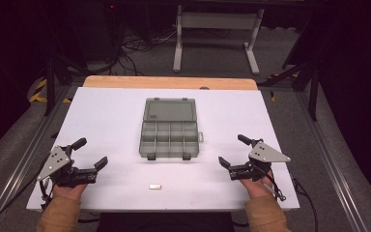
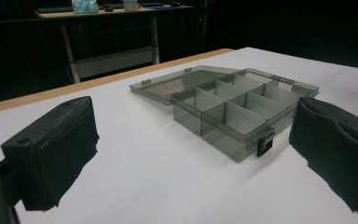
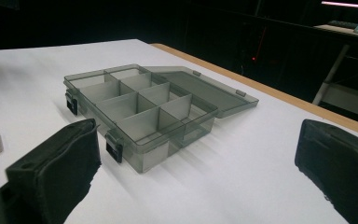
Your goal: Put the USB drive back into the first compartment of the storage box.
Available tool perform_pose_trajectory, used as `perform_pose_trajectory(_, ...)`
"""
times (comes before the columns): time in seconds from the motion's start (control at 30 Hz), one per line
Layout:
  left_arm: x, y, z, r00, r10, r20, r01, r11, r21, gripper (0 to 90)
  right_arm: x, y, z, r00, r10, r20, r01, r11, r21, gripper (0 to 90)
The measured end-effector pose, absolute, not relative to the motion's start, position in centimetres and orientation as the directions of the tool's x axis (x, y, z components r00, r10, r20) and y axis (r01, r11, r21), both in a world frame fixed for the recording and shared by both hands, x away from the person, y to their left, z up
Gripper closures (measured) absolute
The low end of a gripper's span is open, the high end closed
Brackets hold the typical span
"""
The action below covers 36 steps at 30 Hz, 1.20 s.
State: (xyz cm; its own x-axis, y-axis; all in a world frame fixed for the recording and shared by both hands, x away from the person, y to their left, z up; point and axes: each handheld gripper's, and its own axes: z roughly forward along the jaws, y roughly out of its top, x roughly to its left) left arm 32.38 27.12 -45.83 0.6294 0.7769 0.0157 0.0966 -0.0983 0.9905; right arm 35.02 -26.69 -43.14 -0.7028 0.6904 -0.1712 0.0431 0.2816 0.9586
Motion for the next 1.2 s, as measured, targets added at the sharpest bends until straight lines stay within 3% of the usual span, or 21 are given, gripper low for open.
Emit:
perform_pose_trajectory(0.77,32.2,27.2,-46.0,0.639,0.769,0.007,0.092,-0.086,0.992,2.9,35.0,-26.6,-43.1,-0.706,0.689,-0.165,0.029,0.26,0.965,0.0)
perform_pose_trajectory(1.2,32.2,27.2,-45.9,0.651,0.759,0.002,0.088,-0.079,0.993,2.4,35.9,-24.9,-42.1,-0.757,0.637,-0.148,0.03,0.26,0.965,0.1)
